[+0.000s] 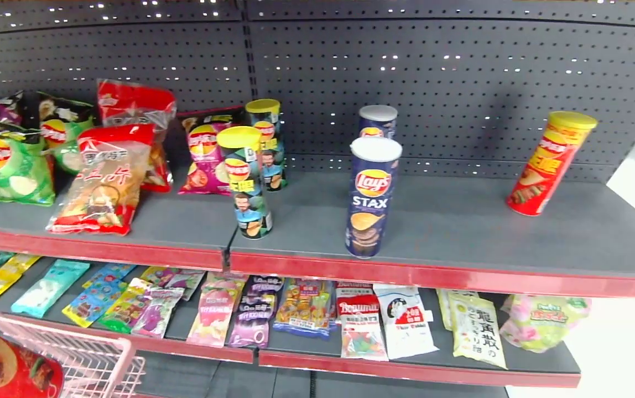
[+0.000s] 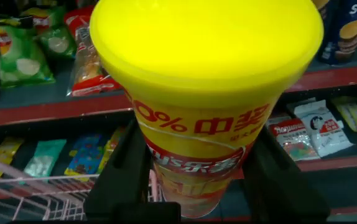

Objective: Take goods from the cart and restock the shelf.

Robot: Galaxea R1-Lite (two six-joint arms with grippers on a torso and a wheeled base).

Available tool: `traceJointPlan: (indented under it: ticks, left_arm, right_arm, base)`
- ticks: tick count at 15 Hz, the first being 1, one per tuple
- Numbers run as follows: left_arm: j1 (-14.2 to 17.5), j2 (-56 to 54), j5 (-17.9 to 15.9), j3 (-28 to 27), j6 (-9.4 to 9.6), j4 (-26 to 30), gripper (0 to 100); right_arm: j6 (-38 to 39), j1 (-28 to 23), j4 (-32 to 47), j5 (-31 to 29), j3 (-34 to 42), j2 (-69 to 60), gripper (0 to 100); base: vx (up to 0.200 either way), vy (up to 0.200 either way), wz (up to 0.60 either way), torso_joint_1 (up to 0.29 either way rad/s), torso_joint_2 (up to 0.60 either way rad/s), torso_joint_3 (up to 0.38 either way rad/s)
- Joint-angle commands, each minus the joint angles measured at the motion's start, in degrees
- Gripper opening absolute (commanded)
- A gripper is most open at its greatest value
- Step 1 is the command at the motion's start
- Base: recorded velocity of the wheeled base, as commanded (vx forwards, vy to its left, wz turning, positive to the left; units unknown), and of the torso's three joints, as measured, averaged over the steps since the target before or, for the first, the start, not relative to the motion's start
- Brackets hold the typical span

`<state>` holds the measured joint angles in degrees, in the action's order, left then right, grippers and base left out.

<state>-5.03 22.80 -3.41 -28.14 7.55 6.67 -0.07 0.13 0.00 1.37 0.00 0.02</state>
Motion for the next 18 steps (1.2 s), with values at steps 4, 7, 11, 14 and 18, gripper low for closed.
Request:
traceJointPlan:
  ticks: [4,7,11,14,18]
  left_arm:
    - [0.0,0.3,0.7,0.5,0.01,0.0,0]
    - [0.1,0.2,1.0,0.5,1.86,0.1,0]
    - [0.1,0.5,2.5,0.5,1.95,0.4,0]
    - [0.0,0.2,2.4,0.6,1.95,0.4,0]
    - [0.1,0.2,2.6,1.0,2.12,0.4,0]
  right_arm:
    - [0.0,0.0,0.0,0.0,0.0,0.0,100]
    - [0.0,0.0,0.0,0.0,0.0,0.0,100]
    - [0.0,0.0,0.0,0.0,0.0,0.0,100]
    - [0.0,0.0,0.0,0.0,0.0,0.0,100]
    - [0.0,0.0,0.0,0.0,0.0,0.0,100]
  base:
    - [0.0,0.0,-0.3,0.001,0.0,0.0]
    - [0.0,0.0,0.0,0.0,0.0,0.0]
    - [0.1,0.0,0.0,0.001,0.0,0.0]
    - [0.067,0.0,0.0,-0.004,0.0,0.002]
    - [0.0,-0.15,0.0,0.001,0.0,0.001]
